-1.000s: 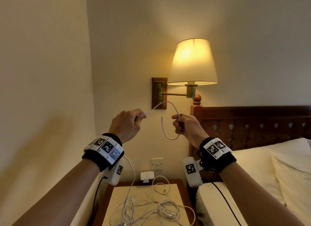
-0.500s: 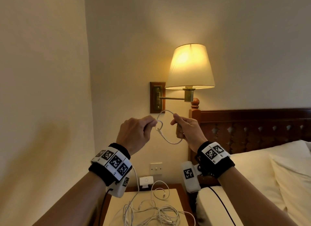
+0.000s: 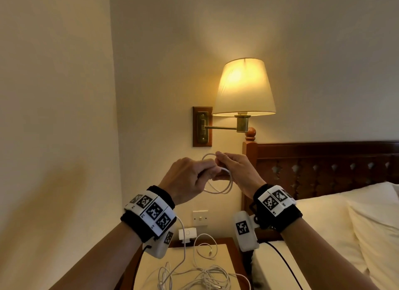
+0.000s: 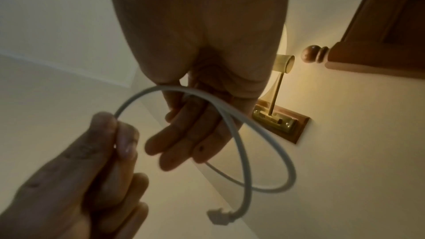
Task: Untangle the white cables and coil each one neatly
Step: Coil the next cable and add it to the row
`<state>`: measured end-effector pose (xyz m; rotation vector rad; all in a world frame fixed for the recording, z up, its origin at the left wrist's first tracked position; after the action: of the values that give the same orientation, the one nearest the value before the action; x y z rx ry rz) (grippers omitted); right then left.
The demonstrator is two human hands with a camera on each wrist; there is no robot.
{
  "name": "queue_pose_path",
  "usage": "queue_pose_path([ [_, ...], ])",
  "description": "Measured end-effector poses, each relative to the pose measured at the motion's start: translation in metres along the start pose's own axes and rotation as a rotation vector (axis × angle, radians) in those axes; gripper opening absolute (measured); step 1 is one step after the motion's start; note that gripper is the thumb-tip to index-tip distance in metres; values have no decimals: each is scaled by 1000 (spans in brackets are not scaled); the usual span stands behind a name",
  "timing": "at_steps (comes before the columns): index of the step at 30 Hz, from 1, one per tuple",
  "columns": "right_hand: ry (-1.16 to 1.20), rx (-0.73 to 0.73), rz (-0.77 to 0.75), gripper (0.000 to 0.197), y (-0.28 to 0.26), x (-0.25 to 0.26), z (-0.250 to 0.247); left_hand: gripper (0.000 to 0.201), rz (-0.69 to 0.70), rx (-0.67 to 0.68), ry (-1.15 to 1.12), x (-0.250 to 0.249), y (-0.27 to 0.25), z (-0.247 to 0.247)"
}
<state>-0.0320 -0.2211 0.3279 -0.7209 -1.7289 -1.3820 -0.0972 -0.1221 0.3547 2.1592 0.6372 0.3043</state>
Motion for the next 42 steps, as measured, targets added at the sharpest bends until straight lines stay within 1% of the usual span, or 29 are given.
queue_pose_path([
  [2, 92, 48, 35, 33, -2, -3, 5, 29, -30, -69, 9, 6, 2, -10],
  [5, 180, 62, 77, 29, -5, -6, 9, 29, -82, -140, 65, 17, 5, -20],
  [10, 279, 55, 111, 31, -4, -9, 15, 25, -162, -191, 94, 34, 8, -26],
  [13, 342, 63, 144, 33, -5, -11, 21, 26, -223, -261, 65, 42, 7, -34],
  [16, 373, 94, 166, 34, -7, -13, 27, 32, -320, -323, 26, 55, 6, -41],
  [21, 376, 139, 171, 34, -11, -15, 33, 36, -412, -385, -30, 69, -1, -47],
  [23, 353, 73, 143, 33, -10, -15, 27, 36, -484, -352, -59, 77, -6, -44],
  [25, 298, -64, 102, 34, -5, -16, 11, 34, -530, -267, -134, 84, -10, -36],
  [28, 185, -242, 23, 31, 1, -15, -17, 23, -517, -106, -327, 84, -19, -23],
  [29, 175, -288, 7, 31, 1, -15, -25, 20, -515, -53, -351, 83, -22, -18],
  [30, 171, -327, 2, 31, 1, -16, -33, 19, -525, 3, -316, 85, -28, -13],
  [32, 151, -370, 8, 32, 0, -16, -45, 18, -587, 115, -91, 97, -39, -2],
  [34, 173, -334, 34, 31, 1, -17, -44, 20, -691, 226, 117, 116, -51, 9],
  [35, 177, -291, 54, 30, 1, -18, -39, 22, -729, 269, 175, 122, -56, 14],
  [36, 153, -243, 75, 30, 2, -19, -33, 30, -735, 285, 189, 122, -57, 20],
  [38, 50, -140, 107, 31, 1, -20, -20, 54, -691, 226, 71, 108, -51, 30],
  [39, 5, -92, 120, 31, 0, -21, -13, 60, -670, 168, -11, 98, -46, 32],
  [40, -26, -50, 130, 32, -1, -21, -6, 61, -653, 124, -68, 90, -41, 33],
  [41, -39, -13, 135, 32, -2, -21, -1, 56, -639, 94, -111, 86, -37, 35],
  [42, -39, 17, 141, 32, -3, -22, 3, 46, -627, 78, -138, 85, -33, 37],
])
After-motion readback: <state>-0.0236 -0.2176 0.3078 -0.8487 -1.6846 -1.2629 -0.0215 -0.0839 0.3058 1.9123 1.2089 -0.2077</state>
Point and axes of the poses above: each hand's wrist, its own y-axis towards the middle knuckle, its own z-axis out of the palm, x = y × z, the point moved 10 cm from there along y, towards the middle knuckle, and after that the axes turned 5 degrees about -z, right-handed, at the moved point
